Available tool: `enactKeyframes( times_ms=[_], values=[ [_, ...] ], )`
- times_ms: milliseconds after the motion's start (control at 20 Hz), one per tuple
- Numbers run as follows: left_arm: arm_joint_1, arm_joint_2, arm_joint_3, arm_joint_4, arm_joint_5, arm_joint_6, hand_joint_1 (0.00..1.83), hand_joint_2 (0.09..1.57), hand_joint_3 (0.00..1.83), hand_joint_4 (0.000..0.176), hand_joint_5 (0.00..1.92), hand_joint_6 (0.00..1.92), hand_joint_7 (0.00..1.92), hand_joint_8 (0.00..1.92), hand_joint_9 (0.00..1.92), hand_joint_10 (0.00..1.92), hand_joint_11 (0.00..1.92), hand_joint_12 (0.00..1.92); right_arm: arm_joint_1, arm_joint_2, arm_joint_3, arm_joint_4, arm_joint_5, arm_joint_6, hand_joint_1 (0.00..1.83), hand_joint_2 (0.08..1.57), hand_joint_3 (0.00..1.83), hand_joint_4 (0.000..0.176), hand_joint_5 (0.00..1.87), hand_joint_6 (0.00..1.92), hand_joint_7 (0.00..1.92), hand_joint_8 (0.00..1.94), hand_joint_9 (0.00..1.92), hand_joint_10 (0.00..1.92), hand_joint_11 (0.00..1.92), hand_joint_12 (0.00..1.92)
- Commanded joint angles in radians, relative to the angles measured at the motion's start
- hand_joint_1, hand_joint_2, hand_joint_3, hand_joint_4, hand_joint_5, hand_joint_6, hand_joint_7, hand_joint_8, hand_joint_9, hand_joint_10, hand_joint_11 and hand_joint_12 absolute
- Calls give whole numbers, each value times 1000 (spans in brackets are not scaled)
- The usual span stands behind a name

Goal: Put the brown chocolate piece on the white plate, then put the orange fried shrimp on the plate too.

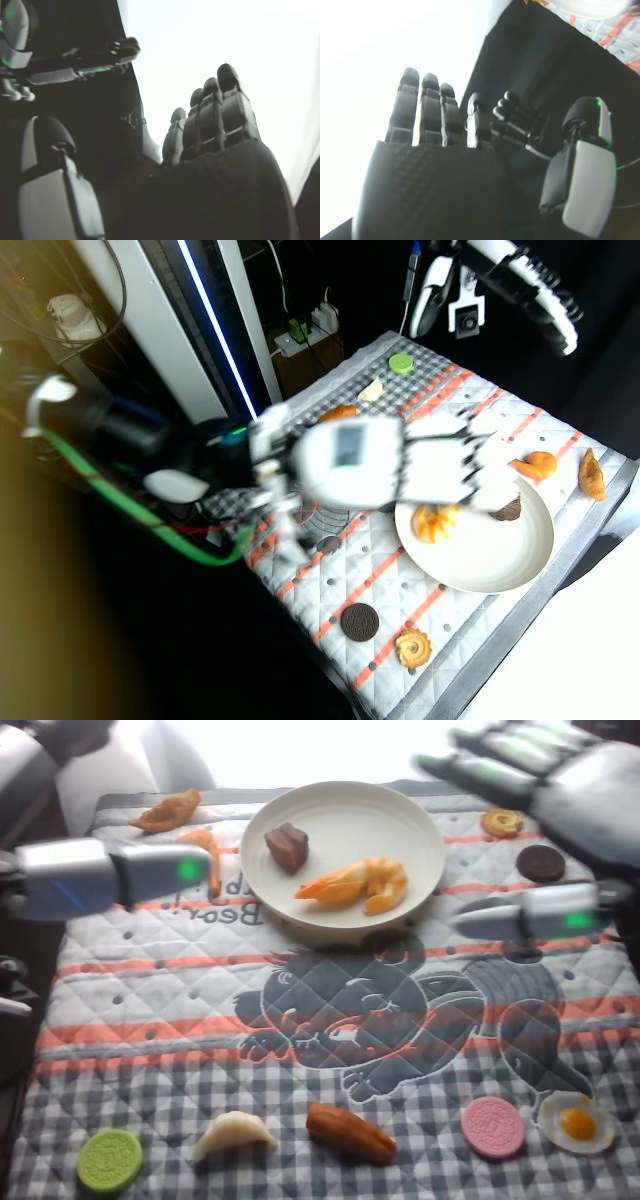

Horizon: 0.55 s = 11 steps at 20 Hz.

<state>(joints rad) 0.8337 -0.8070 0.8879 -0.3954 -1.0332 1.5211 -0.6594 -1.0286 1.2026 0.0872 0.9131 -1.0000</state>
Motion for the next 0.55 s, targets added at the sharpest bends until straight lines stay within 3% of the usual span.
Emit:
enactKeyframes(
  times_ms=[0, 50, 100, 150, 200, 300, 400, 450, 500],
  values=[
    [11, 15, 0, 47, -170, -72, 777, 824, 0, 96, 103, 12, 116, 11, 112, 6, 0, 504, -10, 20, -23, -2, 240, 3, 395, 864, 0, 176, 0, 0, 0, 0, 0, 0, 39, 47],
    [54, 38, 2, 59, -217, -189, 751, 831, 0, 107, 88, 3, 116, 5, 94, 3, 0, 439, -70, 57, -61, 4, 307, 13, 420, 868, 0, 176, 0, 0, 0, 0, 0, 0, 7, 34],
    [85, 46, 6, 62, -244, -250, 715, 840, 3, 124, 50, 7, 113, 1, 69, 5, 0, 277, -101, 73, -77, 10, 344, 23, 422, 890, 5, 176, 0, 0, 0, 0, 0, 0, 1, 6],
    [142, 52, 15, 62, -297, -360, 731, 851, 6, 166, 12, 6, 95, 3, 38, 5, 0, 165, -165, 100, -102, 27, 404, 46, 542, 919, 15, 176, 0, 0, 0, 0, 0, 0, 0, 0],
    [198, 53, 27, 63, -353, -468, 729, 857, 6, 174, 2, 0, 70, 8, 12, 9, 0, 50, -233, 122, -126, 57, 474, 80, 577, 920, 12, 176, 0, 0, 0, 0, 0, 0, 0, 0],
    [260, 55, 32, 63, -421, -571, 712, 845, 0, 176, 0, 0, 20, 0, 23, 10, 0, 5, -345, 153, -156, 100, 573, 130, 573, 918, 7, 176, 0, 0, 6, 2, 0, 0, 0, 0],
    [287, 62, 16, 66, -491, -589, 801, 838, 0, 176, 0, 0, 2, 0, 0, 0, 0, 0, -446, 186, -202, 148, 688, 132, 637, 926, 7, 175, 0, 0, 42, 13, 51, 18, 0, 0],
    [296, 66, 6, 70, -522, -589, 797, 847, 1, 155, 0, 0, 6, 2, 8, 3, 11, 5, -491, 200, -221, 164, 742, 132, 643, 934, 3, 141, 12, 0, 91, 7, 105, 15, 67, 39],
    [306, 72, -5, 75, -557, -591, 793, 848, 2, 154, 0, 0, 21, 8, 13, 5, 1, 0, -530, 214, -240, 174, 799, 132, 636, 935, 1, 137, 36, 8, 121, 12, 127, 17, 83, 51]
  ],
)
